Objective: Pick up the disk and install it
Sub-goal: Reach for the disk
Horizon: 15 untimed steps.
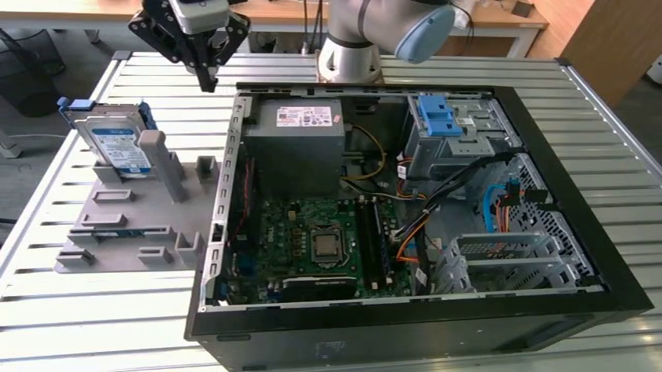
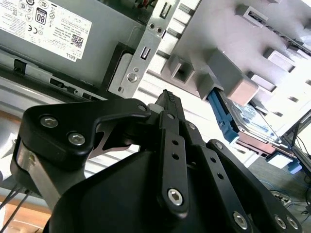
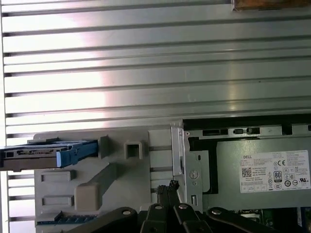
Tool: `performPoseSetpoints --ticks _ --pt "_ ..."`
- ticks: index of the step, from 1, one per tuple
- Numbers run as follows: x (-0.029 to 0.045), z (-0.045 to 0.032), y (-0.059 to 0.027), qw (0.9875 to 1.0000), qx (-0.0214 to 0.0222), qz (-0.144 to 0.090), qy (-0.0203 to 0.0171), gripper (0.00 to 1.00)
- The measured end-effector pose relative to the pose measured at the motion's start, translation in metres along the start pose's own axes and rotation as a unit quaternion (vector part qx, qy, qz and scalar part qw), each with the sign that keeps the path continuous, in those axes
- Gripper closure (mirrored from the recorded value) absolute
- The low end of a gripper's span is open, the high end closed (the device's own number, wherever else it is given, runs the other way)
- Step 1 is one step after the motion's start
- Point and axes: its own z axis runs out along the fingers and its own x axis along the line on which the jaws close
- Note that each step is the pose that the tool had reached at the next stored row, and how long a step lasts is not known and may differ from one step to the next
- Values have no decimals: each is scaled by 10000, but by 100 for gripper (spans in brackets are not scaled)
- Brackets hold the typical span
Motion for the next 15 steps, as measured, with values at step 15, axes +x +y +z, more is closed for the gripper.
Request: performPoseSetpoints --ticks 15 --pt "268 39 56 10000 1 1 15 89"
